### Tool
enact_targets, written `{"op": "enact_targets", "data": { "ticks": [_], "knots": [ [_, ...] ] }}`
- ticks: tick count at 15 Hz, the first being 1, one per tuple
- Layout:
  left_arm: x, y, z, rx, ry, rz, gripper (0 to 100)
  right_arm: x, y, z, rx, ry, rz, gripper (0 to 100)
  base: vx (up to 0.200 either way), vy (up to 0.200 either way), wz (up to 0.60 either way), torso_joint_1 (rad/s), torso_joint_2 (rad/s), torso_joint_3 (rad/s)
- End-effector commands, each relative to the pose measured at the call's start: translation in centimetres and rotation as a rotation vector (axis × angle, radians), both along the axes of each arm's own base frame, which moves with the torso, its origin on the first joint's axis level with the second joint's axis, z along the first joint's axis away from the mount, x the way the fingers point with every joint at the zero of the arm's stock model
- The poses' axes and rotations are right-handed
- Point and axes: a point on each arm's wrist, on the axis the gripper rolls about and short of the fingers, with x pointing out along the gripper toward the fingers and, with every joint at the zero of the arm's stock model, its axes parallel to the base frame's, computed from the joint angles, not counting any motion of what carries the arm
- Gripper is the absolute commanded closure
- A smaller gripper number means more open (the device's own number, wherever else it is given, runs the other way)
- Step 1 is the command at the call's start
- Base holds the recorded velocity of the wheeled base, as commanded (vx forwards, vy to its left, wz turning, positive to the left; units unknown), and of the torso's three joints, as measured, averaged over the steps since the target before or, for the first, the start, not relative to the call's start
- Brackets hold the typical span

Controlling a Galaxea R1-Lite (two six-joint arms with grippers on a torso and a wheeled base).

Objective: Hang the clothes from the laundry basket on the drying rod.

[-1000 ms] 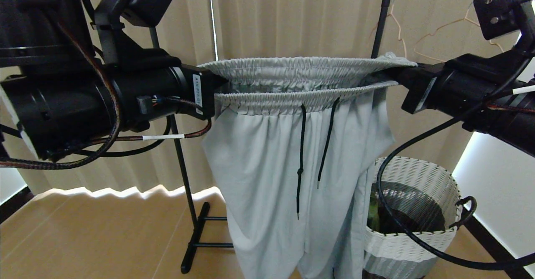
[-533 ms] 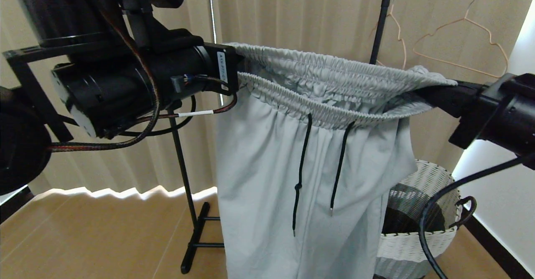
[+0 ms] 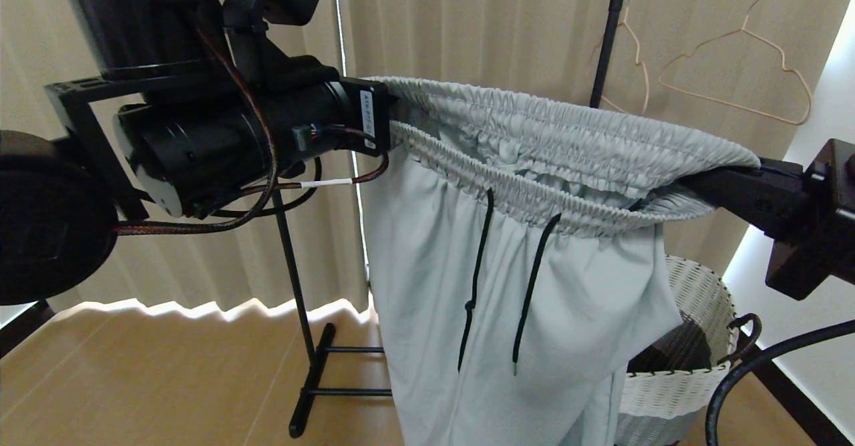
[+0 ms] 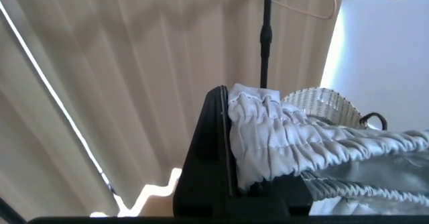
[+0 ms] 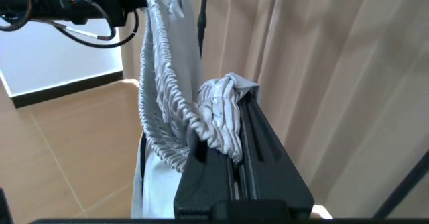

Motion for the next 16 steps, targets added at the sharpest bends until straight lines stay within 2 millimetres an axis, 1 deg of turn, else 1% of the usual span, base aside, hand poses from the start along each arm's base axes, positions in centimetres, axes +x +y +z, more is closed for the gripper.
{"op": "enact_targets", "data": {
  "ticks": [1,2,5,8,9,12,15,16],
  "knots": [
    [-1.1,0.9,0.2,0.033,0.048,0.003,100,1.4,-0.2,0.0,-0.010,0.009,-0.051,100,0.000,0.000,0.00,0.000,0.00,0.000],
    [-1.9,1.5,0.4,0.052,0.085,0.003,100,3.2,-0.5,0.3,-0.010,0.013,-0.106,100,0.000,0.000,0.00,0.000,0.00,0.000],
    [-4.1,3.1,1.3,0.078,0.121,0.003,100,6.0,0.1,0.9,-0.007,0.010,-0.143,100,0.000,0.000,0.00,0.000,0.00,0.000],
    [-7.2,5.1,1.9,0.127,0.191,-0.020,100,9.5,1.5,1.5,0.049,-0.084,-0.155,100,0.000,0.000,0.00,0.000,0.00,0.000],
    [-7.8,5.4,1.9,0.128,0.196,-0.042,100,10.2,1.9,1.5,0.057,-0.099,-0.155,100,0.000,0.000,0.00,0.000,0.00,0.000],
    [-9.7,6.0,1.8,0.117,0.192,-0.157,100,11.5,2.5,1.8,0.077,-0.129,-0.148,100,0.000,0.000,0.00,0.000,0.00,0.000],
    [-11.8,5.6,1.8,0.117,0.178,-0.260,100,11.6,2.6,2.1,0.083,-0.138,-0.145,100,0.000,0.000,0.00,0.000,0.00,0.000],
    [-11.8,5.6,1.8,0.117,0.178,-0.260,100,11.6,2.6,2.1,0.083,-0.138,-0.145,100,0.000,0.000,0.00,0.000,0.00,0.000]
  ]
}}
